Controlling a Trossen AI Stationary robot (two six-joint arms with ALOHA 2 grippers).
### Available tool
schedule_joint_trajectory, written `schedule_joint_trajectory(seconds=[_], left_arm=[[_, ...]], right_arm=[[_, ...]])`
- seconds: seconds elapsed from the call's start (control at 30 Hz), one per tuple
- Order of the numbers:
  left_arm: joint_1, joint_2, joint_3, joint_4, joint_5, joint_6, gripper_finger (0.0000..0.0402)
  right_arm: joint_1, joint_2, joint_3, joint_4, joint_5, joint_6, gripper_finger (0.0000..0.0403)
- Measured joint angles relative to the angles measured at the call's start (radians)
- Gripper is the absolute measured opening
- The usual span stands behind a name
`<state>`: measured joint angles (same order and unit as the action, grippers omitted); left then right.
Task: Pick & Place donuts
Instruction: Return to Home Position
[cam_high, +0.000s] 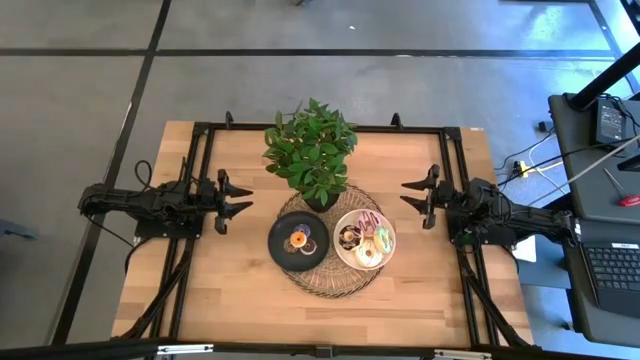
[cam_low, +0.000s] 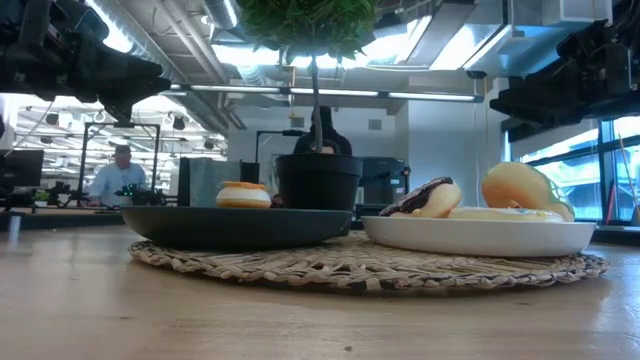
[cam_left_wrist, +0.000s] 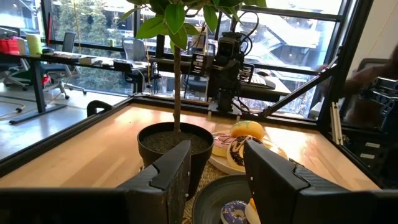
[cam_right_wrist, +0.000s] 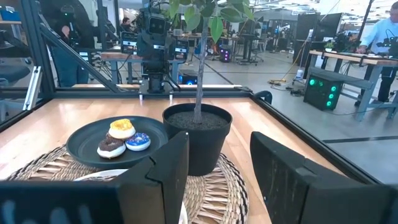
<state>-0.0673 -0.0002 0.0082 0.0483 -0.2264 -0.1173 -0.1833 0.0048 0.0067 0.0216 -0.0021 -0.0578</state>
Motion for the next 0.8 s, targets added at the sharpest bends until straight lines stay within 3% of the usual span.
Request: schedule_joint_trajectory(seconds=[0.8], left_arm=[[0.0, 0.0, 0.0, 0.0, 0.0, 0.0, 0.0146]], right_arm=[[0.0, 0.0, 0.0, 0.0, 0.0, 0.001, 0.0173]])
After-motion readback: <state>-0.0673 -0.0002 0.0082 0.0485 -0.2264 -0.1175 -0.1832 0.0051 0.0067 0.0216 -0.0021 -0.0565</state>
